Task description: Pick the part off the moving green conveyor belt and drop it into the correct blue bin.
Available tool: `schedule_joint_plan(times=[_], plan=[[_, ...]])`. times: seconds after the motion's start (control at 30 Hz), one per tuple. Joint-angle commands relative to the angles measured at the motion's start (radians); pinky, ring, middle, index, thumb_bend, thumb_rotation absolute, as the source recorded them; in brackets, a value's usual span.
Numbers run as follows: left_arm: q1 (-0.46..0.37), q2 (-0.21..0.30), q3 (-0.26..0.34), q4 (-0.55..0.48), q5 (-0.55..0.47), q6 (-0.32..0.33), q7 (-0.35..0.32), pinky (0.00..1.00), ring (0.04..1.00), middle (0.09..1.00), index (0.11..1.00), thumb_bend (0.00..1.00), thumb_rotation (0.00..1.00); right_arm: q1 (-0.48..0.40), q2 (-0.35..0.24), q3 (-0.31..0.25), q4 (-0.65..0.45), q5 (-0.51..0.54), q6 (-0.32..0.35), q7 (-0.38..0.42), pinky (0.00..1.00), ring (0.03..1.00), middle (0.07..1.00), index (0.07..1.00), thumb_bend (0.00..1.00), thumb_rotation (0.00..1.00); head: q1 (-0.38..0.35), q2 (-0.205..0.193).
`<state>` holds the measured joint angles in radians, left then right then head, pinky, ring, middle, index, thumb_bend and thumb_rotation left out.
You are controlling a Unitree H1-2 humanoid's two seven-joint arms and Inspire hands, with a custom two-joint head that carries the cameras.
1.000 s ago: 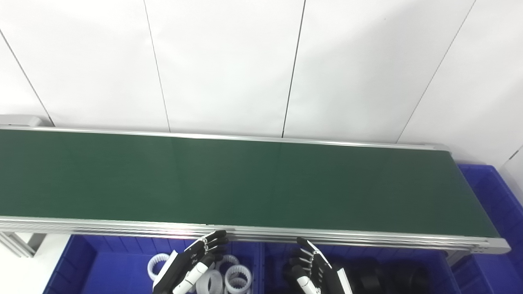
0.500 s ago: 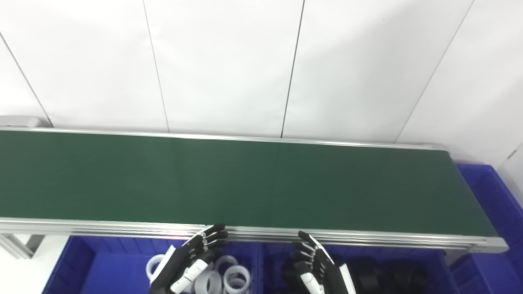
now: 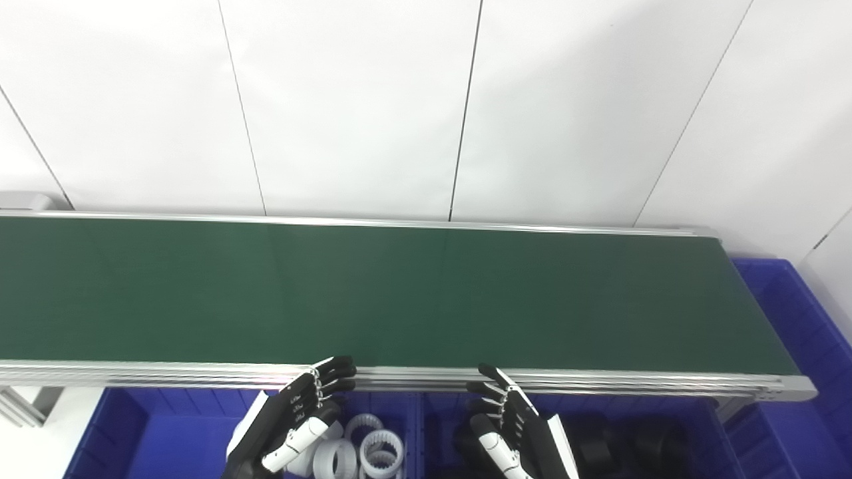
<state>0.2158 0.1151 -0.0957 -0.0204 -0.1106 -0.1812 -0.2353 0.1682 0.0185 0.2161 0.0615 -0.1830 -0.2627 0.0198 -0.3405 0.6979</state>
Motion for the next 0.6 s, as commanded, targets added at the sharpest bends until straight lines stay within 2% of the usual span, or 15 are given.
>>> schedule_joint_plan(times=[0.0,0.17,0.33,0.57], plan=[[-0.018,0.009,0.006,-0.029,-0.019,-0.003,-0.010,0.79,0.834,0.855,0.838,0.65,0.61,-0.016,0.015,0.006,-0.031,-0.001,0.008,0.002,0.63,0.714,0.778,0.872,0.56,0.71,-0.026,0.016],[-0.025,0.025,0.014,-0.033,-0.036,0.007,-0.018,0.80,0.842,0.858,0.838,0.66,0.61,-0.026,0.028,0.011,-0.029,-0.019,0.022,-0.006,0.62,0.717,0.777,0.873,0.58,0.73,-0.058,0.030],[-0.027,0.024,0.020,-0.040,-0.023,0.021,-0.008,0.79,0.834,0.850,0.829,0.70,0.62,-0.024,0.033,0.012,-0.038,-0.028,0.027,-0.013,0.62,0.713,0.774,0.869,0.58,0.71,-0.032,0.041],[-0.024,0.018,0.016,-0.050,-0.017,0.027,-0.005,0.77,0.827,0.839,0.820,0.69,0.59,-0.019,0.030,0.006,-0.055,-0.012,0.038,-0.003,0.61,0.707,0.769,0.867,0.58,0.71,-0.007,0.047]])
